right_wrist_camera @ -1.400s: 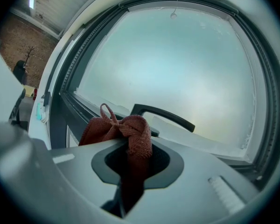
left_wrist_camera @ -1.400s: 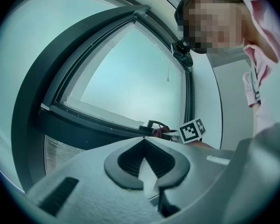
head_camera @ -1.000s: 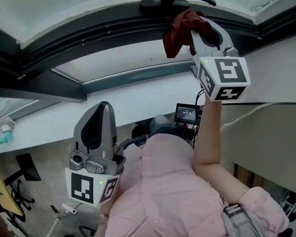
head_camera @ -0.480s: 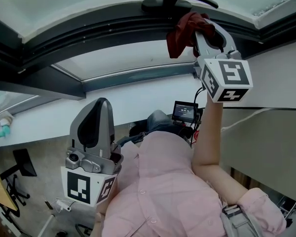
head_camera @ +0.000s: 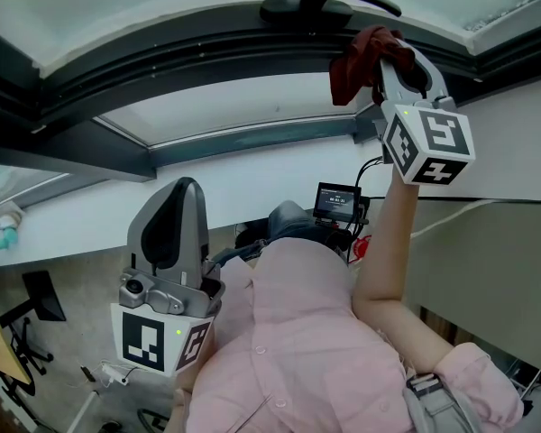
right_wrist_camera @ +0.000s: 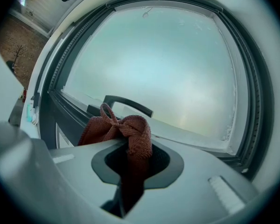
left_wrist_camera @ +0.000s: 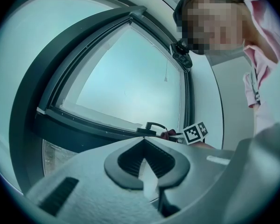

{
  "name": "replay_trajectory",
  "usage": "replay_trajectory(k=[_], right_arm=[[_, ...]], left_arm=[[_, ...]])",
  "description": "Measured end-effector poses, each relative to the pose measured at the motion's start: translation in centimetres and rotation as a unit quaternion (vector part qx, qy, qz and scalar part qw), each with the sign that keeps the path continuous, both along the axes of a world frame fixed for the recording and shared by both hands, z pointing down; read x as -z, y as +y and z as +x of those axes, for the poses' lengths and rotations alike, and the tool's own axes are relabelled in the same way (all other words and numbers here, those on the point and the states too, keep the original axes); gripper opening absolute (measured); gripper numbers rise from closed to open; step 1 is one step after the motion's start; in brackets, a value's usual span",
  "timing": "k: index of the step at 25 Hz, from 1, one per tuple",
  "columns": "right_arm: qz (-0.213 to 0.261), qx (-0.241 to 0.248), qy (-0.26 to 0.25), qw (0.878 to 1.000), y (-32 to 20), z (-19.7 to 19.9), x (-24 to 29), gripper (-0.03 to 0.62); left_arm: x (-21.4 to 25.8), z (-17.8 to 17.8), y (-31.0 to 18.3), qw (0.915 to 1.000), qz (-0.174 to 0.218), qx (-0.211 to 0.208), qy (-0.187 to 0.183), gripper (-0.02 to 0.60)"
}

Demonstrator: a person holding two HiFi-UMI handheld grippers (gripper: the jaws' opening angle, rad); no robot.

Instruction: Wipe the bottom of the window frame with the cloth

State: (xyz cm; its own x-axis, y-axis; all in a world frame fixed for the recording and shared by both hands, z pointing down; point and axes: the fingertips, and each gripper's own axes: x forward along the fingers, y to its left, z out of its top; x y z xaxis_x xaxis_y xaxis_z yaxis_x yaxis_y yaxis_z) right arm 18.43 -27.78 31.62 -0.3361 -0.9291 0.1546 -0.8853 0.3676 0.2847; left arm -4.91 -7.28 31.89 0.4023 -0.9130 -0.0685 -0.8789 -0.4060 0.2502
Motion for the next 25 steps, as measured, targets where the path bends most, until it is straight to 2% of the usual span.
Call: replay_trajectory(k=[25], right_arm=[[0.0,-0.055,-0.01,0.998,-1.3,6.4,0.0,0.058]], left_arm=[[-0.2,3.1,-2.0,0.9998,-0.005,-0.019,-0.004,0.0]])
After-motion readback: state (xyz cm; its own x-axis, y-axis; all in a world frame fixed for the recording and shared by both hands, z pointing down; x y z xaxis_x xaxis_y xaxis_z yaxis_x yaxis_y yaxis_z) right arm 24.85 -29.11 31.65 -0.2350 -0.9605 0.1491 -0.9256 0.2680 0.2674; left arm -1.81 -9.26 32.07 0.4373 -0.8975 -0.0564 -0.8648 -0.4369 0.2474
